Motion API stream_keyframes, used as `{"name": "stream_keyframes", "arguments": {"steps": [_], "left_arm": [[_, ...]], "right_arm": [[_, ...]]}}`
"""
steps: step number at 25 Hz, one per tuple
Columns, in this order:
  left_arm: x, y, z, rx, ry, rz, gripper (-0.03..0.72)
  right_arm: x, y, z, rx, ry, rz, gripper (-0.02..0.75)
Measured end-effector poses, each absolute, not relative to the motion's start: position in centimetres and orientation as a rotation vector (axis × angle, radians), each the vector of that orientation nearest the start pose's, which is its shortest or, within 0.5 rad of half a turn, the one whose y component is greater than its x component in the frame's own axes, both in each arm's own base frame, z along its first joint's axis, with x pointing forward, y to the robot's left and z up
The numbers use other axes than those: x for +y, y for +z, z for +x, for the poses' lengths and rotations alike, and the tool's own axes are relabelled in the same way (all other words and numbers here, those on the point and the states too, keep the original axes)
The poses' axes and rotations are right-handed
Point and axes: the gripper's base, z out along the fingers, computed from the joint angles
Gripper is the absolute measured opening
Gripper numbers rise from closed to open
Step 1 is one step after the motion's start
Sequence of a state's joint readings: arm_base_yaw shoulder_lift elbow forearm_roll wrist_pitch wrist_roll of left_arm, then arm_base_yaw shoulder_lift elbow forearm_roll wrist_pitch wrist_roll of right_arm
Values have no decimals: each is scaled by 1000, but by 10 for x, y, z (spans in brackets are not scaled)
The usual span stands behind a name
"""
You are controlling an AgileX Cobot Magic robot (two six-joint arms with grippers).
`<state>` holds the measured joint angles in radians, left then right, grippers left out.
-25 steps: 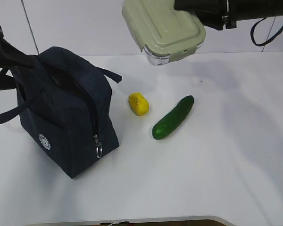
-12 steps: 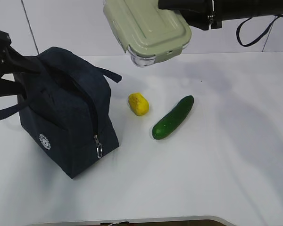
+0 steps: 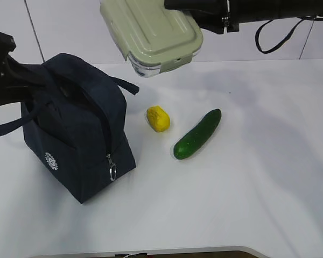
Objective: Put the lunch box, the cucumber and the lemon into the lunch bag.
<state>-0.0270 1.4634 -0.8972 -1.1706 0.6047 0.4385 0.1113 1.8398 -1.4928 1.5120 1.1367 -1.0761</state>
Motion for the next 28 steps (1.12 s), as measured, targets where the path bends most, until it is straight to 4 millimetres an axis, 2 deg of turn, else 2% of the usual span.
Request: {"name": "stream_keyframes", "arguments": {"steps": [7,10,12,14,28], "left_arm": [[-57,260,296,2340,-999,-448,221],[-57,260,296,2339,-996,-433,143],[-57,260,295,2339,-984,-398,51],[-58,260,295,2340,-975,-368,3],[-59,263,297,2296,-1025,-383,-6]], "right_arm": [[154,326,381,1876,1344,-581,377],[167,325,380,1865,1293,-603,377],[173,325,380,1855,1258,-605,377],[179,324,380,1846,1230,-611,377],[213,319,377,1785,1038,-682,377]]}}
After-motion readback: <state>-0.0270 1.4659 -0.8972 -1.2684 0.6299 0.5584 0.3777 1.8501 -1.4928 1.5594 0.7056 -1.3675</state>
